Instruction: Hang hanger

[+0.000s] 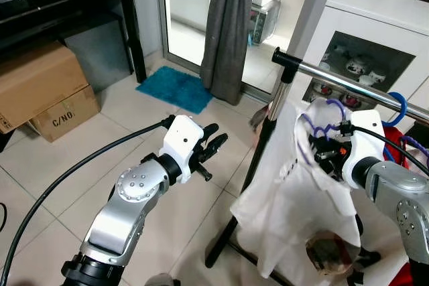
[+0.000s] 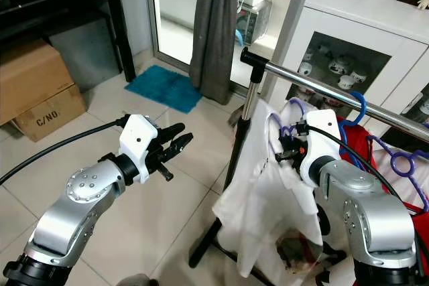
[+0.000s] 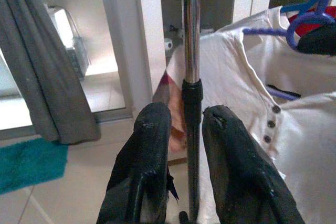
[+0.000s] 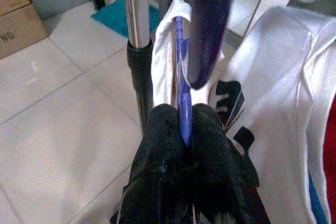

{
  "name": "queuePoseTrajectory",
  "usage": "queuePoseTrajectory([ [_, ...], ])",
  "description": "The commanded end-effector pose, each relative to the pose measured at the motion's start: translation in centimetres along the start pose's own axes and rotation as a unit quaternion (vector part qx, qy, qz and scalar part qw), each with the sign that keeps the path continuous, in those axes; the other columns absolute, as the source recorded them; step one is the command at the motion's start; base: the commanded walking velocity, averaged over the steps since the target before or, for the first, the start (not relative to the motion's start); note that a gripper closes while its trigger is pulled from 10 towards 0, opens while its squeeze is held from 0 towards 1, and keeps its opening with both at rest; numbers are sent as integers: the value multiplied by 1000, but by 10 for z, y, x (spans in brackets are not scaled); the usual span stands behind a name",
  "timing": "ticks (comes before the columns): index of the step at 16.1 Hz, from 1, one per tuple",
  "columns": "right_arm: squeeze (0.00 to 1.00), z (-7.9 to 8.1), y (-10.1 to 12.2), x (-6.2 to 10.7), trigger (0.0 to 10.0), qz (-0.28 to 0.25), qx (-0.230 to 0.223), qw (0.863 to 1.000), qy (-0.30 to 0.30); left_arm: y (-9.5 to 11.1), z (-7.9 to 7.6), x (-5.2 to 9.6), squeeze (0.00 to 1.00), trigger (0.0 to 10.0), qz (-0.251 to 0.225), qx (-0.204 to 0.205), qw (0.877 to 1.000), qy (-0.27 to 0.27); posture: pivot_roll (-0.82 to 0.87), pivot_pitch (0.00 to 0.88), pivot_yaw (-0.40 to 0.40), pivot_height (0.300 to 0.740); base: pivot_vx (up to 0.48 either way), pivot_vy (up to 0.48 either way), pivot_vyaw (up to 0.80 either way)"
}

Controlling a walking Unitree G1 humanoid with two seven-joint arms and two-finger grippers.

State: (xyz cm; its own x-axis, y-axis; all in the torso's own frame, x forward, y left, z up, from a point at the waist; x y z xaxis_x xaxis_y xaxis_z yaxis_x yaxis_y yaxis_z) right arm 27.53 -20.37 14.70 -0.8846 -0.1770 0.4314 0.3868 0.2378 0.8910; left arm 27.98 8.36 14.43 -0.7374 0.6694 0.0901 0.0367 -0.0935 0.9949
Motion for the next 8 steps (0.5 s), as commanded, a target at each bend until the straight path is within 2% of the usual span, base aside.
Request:
queuePoseTrajectory([
  [1, 0, 3, -1, 1, 0, -9, 6, 1000, -2, 0, 0, -1, 0, 10000, 1, -3, 1000, 2, -16, 3, -67, 740, -259, 0, 0],
  [3, 0, 8, -7, -2, 0, -12, 8, 1000, 1, 0, 1, -1, 0, 10000, 1, -3, 1000, 3, -16, 3, -67, 740, -276, 0, 0],
  [8, 0, 16, -4, -5, 0, -40, 3, 999, 1, -1, 1, 0, 0, 10000, 3, -3, 1000, 5, -15, 0, -69, 740, -285, 0, 0],
])
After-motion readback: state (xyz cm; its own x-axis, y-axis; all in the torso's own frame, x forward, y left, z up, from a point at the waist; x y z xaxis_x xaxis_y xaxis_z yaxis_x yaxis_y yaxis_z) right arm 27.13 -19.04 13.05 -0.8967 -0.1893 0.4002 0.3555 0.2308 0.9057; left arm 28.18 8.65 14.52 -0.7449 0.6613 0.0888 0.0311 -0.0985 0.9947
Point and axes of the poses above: a point about 5 cm out from each wrist's last joint towards the gripper, its own x axis pointing back from the gripper into the wrist, its own y axis along the axis of the wrist's last joint, z = x × y, the point moved 2 cm from there along -x, pointing out of the wrist towards the gripper, and after that the axes turned 6 degrees about x, right-handed, at the moved point
